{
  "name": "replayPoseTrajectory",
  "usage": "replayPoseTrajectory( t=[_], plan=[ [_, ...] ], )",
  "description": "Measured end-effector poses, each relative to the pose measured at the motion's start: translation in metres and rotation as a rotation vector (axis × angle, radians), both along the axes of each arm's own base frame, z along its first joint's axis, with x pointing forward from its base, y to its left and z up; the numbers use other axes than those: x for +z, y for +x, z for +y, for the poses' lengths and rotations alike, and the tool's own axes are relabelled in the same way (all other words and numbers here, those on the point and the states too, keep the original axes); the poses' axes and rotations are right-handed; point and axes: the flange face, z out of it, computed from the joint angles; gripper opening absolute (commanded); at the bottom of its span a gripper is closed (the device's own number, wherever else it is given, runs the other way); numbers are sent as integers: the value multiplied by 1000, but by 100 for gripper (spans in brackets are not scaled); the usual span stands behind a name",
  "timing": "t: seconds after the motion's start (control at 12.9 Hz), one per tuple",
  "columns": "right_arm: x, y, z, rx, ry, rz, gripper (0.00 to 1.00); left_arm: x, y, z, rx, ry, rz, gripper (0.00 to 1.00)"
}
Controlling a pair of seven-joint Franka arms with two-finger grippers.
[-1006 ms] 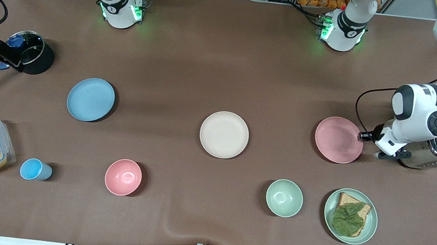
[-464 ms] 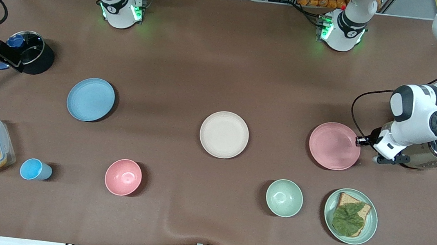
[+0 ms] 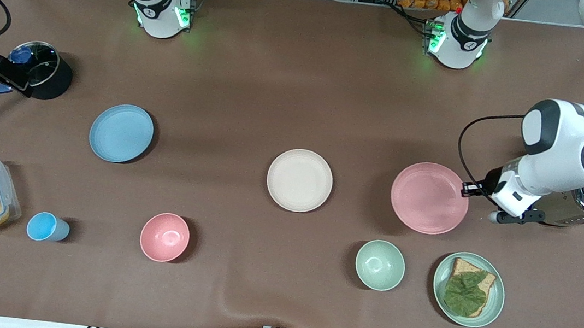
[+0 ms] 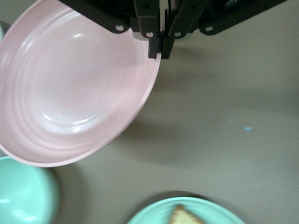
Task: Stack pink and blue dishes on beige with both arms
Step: 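Carry the pink plate over the beige plate while the right gripper reaches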
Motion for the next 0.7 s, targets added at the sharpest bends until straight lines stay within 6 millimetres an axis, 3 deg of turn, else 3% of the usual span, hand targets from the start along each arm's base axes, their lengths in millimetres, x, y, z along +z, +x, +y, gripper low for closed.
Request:
replayPoseTrajectory(
  t=[0.15,0.31,0.46,0.7],
  plan=[
    [-21,7,-5,-8,1,45,100,15,-1,-54,22,-21,3,0],
    [-65,17,-24,-36,8,147,100,16,-10,-111,20,-39,22,0],
    [-115,27,-51,-30,25,228,100,9,-19,-158,17,-48,42,0],
    [-180,27,-85,29,53,253,100,-19,-31,-205,17,-73,53,0]
  ],
)
